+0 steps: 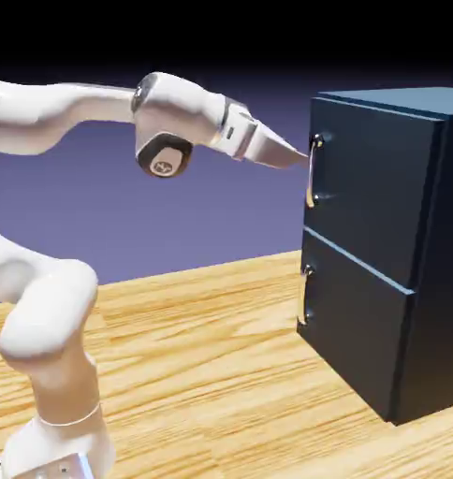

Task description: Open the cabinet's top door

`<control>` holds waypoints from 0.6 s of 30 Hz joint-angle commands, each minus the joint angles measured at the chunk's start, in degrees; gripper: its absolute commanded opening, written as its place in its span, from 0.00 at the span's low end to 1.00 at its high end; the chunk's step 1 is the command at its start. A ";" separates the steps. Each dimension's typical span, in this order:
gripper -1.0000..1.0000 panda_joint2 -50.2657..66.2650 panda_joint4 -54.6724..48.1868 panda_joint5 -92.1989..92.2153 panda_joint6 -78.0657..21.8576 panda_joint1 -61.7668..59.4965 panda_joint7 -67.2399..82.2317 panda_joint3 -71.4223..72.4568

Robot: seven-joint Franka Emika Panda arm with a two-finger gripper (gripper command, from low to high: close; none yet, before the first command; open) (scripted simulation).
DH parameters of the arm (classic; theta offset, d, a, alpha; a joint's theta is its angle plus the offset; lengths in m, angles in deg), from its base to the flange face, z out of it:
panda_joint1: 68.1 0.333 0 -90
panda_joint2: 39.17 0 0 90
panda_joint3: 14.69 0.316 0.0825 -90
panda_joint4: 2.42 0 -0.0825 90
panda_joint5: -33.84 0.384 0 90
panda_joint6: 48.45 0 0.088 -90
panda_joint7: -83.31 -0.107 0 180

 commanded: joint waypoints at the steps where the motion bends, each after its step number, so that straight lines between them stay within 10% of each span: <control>1: 0.50 -0.90 -0.44 2.50 -0.25 -1.14 1.13 1.28; 18: 0.50 -16.21 -7.93 44.86 -4.55 -20.44 20.37 22.98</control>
